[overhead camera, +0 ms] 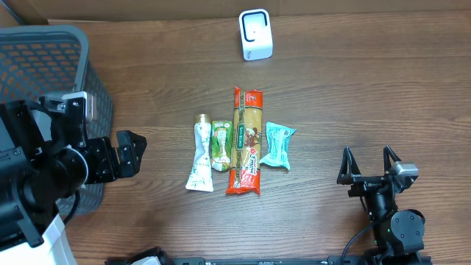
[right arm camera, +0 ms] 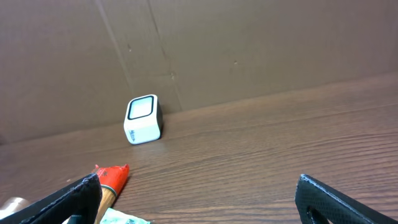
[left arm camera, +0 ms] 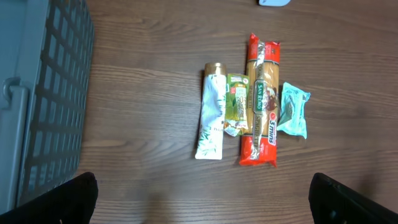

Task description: Scan the item barcode

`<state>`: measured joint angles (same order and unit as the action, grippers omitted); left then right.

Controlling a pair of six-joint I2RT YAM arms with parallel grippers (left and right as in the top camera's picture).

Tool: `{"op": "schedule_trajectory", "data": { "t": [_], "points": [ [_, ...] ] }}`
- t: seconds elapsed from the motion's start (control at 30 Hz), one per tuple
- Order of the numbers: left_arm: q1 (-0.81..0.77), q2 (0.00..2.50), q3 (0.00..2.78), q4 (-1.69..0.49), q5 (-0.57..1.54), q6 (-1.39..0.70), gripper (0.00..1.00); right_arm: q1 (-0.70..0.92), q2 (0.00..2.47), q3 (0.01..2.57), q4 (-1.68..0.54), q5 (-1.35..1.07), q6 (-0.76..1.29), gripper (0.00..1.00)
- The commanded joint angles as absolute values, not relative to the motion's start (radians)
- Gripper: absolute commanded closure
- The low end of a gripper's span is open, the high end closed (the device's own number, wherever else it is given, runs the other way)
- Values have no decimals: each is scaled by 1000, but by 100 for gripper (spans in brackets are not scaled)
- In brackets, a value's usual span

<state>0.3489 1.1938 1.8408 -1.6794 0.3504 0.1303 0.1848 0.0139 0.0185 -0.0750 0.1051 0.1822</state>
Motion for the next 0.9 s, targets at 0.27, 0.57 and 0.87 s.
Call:
{"op": "schedule_trajectory", "data": {
  "t": [0.27,0.57,0.87],
  "points": [
    [354,1237,1840,-1678,340,138,0,190,3,8,-68,112,174,0],
    [354,1257,1840,-1678,340,138,0,190,3,8,-68,112,174,0],
    [354,1257,1840,-1678,340,138,0,190,3,8,-68,112,174,0]
  ]
}}
